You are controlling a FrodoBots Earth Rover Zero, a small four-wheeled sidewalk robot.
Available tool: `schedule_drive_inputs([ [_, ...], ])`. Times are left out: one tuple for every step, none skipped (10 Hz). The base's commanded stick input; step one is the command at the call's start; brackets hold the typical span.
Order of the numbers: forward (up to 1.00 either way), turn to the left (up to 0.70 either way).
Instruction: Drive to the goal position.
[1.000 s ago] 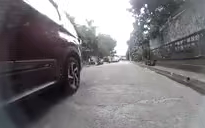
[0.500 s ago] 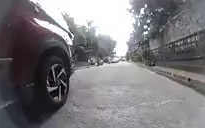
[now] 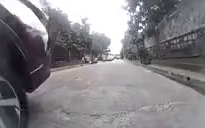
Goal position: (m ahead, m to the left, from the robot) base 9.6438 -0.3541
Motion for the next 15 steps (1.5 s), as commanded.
schedule_drive_inputs([
  [0.70, -0.35],
  [0.70, -0.12],
  [0.70, 0.00],
  [0.70, 0.00],
  [0.70, 0.00],
  [0.70, -0.08],
  [0.70, -0.35],
  [0.82, -0.08],
  [0.85, -0.25],
  [0.85, -0.09],
  [0.92, 0.01],
  [1.00, 0.01],
  [1.00, 0.01],
  [1.00, -0.09],
  [1.00, -0.39],
])
